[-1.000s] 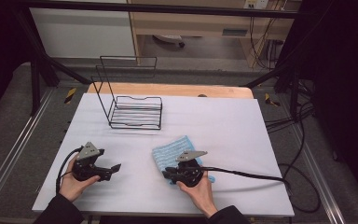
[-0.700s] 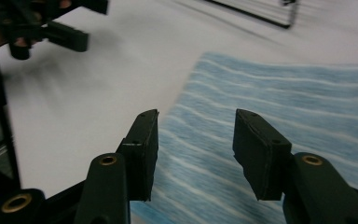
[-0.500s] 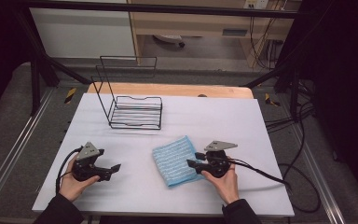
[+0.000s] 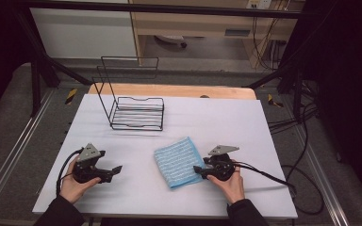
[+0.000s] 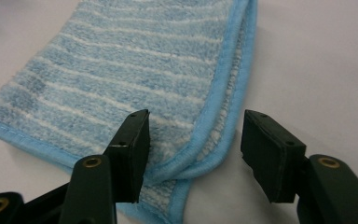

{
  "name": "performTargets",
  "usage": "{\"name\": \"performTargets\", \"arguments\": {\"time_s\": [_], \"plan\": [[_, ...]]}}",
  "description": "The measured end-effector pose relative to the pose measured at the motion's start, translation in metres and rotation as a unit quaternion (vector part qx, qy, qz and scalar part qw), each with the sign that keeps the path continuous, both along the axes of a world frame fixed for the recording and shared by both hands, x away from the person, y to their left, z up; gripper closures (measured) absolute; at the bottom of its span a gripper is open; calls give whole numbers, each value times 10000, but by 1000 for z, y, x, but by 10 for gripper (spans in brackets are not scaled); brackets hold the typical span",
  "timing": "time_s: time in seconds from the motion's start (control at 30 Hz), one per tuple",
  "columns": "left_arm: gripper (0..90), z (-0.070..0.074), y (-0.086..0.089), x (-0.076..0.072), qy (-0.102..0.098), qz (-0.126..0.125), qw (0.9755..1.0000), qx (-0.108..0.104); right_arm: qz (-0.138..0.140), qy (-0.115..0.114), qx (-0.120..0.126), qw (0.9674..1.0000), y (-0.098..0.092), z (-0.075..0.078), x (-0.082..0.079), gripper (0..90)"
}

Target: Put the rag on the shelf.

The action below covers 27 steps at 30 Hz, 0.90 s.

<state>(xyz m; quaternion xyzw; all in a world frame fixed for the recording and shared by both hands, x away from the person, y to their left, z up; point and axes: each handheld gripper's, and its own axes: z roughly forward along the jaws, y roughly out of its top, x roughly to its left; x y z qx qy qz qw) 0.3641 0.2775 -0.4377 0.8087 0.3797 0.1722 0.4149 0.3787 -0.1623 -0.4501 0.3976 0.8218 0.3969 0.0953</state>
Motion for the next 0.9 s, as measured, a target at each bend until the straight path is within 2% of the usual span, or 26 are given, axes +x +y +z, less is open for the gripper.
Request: {"name": "performTargets", "arguments": {"time_s": [0.03, 0.07, 0.13, 0.2, 0.27, 0.3, 0.37, 0.47, 0.7, 0.9], "plan": [[69, 0, 0, 0, 4, 5, 10000, 9, -10, 136, 94, 9999, -2, -2, 2, 432], [69, 0, 0, 0, 11, -1, 10000, 13, -10, 136, 94, 9999, -2, -2, 2, 432], [69, 0, -1, 0, 10, -5, 10000, 10, 26, 258, 187, 9995, -2, -3, 2, 504], [69, 0, -1, 0, 3, -9, 10000, 3, 8, 276, 206, 9994, -1, -4, 2, 519], [69, 0, -1, 0, 7, -1, 10000, 3, 33, 360, 258, 9990, -1, -3, 0, 614], [69, 0, -1, 0, 8, -5, 10000, 6, 33, 360, 258, 9990, -1, -3, 0, 614], [69, 0, 0, 0, 7, -5, 10000, -2, 0, 433, 280, 9987, -2, -1, -3, 681], [69, 0, 0, 0, -3, -2, 10000, 1, -91, 492, 306, 9983, -2, 1, -6, 730], [68, 0, 0, 0, 0, -3, 10000, -5, -197, 614, 266, 9976, 4, 4, -14, 768], [68, 1, -2, -1, 9, -3, 10000, -33, -324, 751, 406, 9958, 5, 5, -21, 771]]}}
